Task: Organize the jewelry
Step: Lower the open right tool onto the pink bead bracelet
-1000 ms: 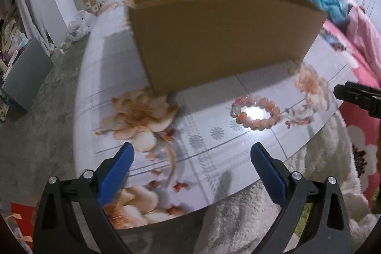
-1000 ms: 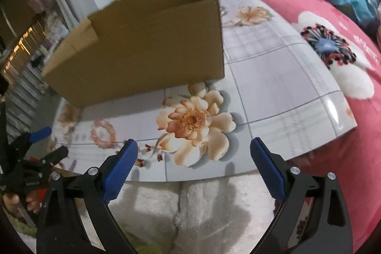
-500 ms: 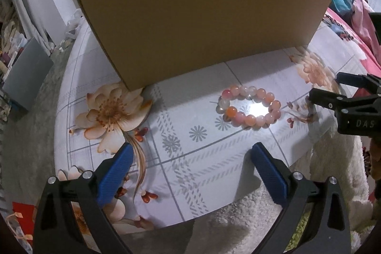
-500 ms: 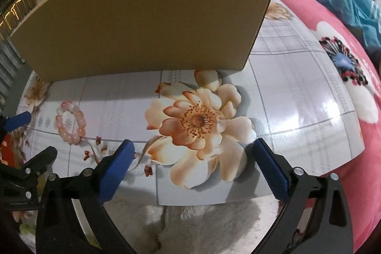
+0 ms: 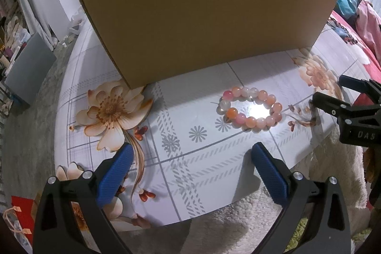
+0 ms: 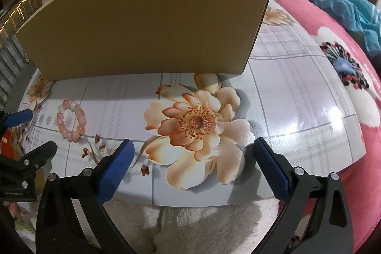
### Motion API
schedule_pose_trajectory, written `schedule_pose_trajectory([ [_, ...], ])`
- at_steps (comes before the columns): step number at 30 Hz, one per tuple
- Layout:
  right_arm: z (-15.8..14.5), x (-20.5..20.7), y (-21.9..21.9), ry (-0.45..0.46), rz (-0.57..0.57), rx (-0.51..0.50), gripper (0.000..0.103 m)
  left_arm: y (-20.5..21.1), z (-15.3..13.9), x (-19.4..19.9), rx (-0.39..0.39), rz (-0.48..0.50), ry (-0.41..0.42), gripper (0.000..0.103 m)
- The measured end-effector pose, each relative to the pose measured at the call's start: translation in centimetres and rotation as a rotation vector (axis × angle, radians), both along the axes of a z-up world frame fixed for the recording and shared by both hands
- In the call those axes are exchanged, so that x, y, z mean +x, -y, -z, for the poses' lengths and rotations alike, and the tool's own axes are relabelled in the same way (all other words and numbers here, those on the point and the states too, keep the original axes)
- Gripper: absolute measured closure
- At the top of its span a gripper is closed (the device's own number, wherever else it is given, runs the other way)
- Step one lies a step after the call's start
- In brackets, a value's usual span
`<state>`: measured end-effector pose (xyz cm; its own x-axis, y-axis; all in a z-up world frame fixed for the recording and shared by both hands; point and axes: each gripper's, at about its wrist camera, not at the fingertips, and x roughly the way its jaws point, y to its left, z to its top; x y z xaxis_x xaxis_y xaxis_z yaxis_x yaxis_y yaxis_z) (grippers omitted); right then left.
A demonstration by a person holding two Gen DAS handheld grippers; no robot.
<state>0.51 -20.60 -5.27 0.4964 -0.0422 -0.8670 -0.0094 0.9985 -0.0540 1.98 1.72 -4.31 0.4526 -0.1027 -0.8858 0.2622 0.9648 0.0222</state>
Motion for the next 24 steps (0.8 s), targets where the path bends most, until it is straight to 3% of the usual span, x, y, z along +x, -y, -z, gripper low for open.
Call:
schedule_pose_trajectory([
  [6,-0.3,0.5,0.0,-0.048,-0.011,0.009,0.008,-0.1,-0.2,0.3,0.002,-0.014,-0.001,0.006],
  [9,-1.1,0.6,-0.1,-0.028,-0.022,0.073,0.008,0.0,-0.3,0.2,0.002,-0.02,-0.004,0.006],
  [17,-2.8,1.0,-2.7,0.028,-0.162,0.114,0.009,0.2,-0.3,0.3,0.008,-0.031,-0.009,0.006],
  [24,-2.4,2.3,-5.2,-0.014,-0.251,0.121,0.046,0.2,-0.3,0.3,0.008,-0.033,-0.012,0.006],
])
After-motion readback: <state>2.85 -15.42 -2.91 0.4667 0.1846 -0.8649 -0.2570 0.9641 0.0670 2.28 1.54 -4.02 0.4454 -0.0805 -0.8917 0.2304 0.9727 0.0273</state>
